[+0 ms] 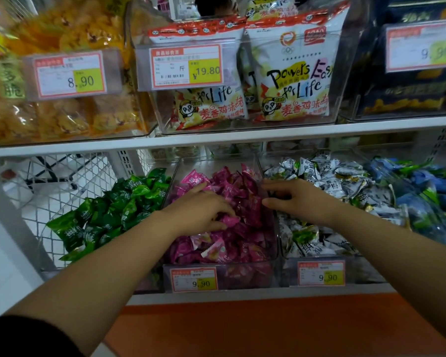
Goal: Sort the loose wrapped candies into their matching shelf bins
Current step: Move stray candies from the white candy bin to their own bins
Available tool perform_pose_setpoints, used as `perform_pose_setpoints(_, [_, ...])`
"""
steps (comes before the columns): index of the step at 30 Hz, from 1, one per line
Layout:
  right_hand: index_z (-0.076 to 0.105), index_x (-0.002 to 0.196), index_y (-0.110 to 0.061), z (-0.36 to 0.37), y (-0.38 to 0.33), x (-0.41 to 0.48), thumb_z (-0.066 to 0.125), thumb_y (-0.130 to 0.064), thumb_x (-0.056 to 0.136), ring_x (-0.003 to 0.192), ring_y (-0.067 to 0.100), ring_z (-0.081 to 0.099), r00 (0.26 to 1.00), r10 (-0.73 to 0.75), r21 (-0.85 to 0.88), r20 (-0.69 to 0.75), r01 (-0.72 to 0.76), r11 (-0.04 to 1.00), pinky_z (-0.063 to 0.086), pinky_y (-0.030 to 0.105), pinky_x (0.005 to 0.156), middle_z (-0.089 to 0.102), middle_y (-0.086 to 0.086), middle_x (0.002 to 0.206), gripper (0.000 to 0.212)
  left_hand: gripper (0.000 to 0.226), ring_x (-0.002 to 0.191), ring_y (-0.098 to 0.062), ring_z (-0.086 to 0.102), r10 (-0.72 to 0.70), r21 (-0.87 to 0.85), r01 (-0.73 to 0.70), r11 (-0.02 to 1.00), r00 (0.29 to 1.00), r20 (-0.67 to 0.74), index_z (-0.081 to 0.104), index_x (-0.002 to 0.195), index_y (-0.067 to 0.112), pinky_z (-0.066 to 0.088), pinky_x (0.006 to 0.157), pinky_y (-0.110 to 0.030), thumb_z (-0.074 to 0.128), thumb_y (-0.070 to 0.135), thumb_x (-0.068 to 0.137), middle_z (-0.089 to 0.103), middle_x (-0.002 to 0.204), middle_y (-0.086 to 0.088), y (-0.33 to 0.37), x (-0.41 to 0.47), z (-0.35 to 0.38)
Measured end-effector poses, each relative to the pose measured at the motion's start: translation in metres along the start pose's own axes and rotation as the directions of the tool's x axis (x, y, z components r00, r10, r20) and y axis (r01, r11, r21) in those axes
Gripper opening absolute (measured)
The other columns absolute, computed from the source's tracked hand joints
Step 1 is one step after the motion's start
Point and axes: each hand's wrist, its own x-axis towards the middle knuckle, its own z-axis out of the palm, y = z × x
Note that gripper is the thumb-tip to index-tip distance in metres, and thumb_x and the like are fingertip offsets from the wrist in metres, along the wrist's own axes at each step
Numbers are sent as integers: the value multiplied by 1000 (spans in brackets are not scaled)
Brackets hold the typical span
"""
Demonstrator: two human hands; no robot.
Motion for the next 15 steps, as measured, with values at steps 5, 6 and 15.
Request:
perform_pose_setpoints(5, [48,137,-27,1,-9,-4,56,-41,91,129,15,45,1000,-10,-114,-26,7,993,36,26,106,38,-8,149,48,41,123,-3,44,-136,-261,77,962,967,-216,56,128,36,22,106,-25,61,43,87,51,134,17,4,-30,-12])
perform_pose_setpoints(6, [50,135,-26,2,-15,-5,57,-38,91,128,15,47,995,-49,-160,-82,36,986,35,24,103,41,-7,147,46,38,119,-1,47,-188,-334,86,939,940,-286,58,125,35,27,103,-21,61,38,88,54,130,17,3,-40,-13])
perform_pose_setpoints(15, [64,116,-12,59,-85,-8,45,-32,99,91,14,65,883,-92,-43,460,126,991,56,27,81,69,3,106,33,29,120,-7,46,-437,-495,226,839,822,-365,65,118,27,32,106,-26,62,20,89,53,124,17,-4,-110,29])
